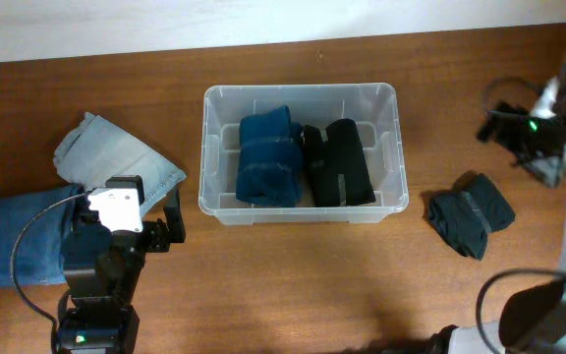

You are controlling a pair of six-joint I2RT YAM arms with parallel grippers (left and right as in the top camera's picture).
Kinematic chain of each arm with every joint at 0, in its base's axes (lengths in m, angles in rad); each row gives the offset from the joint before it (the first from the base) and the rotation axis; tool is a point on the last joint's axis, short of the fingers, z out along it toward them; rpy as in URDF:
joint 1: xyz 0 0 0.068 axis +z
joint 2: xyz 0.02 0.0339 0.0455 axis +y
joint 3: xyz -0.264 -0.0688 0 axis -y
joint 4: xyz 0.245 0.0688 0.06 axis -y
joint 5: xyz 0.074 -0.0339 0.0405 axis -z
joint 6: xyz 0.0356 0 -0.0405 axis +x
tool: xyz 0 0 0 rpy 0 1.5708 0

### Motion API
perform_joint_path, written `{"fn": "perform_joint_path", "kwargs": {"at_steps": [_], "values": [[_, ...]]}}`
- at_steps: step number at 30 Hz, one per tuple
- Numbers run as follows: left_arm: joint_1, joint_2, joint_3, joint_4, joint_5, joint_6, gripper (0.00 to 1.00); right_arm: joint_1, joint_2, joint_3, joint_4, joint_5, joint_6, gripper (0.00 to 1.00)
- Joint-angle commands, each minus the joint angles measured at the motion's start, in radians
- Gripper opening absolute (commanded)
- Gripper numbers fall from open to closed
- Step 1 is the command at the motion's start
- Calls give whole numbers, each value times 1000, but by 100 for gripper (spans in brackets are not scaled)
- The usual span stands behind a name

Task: Pack container
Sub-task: 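Place the teal garment in the bin's left half and withdraw right gripper, then grasp the remaining black garment on the right with the right gripper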

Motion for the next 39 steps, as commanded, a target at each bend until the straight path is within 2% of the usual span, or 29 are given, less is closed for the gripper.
{"fn": "perform_joint_path", "kwargs": {"at_steps": [1, 8, 11, 19, 24, 30, 32, 35, 39], "values": [[-3, 1, 22, 3, 11, -2, 100, -125, 8, -171, 56, -127, 6, 99], [-3, 1, 22, 3, 11, -2, 100, -262, 8, -480, 265, -226, -46, 99], [-3, 1, 22, 3, 10, -2, 99, -270, 8, -566, 358, -279, -90, 98], [-3, 1, 22, 3, 10, -2, 99, -269, 8, -752, 606, -367, -85, 100], [-3, 1, 22, 3, 10, -2, 99, -269, 8, -831, 695, -367, -78, 64], [-3, 1, 22, 4, 10, -2, 99, -269, 8, -833, 709, -367, -79, 41], [-3, 1, 22, 4, 10, -2, 99, -269, 3, -827, 714, -372, -79, 36], [-3, 1, 22, 4, 10, -2, 100, -269, -23, -803, 711, -412, -80, 32], [-3, 1, 22, 6, 10, -2, 99, -269, -116, -725, 669, -488, -82, 24]]}}
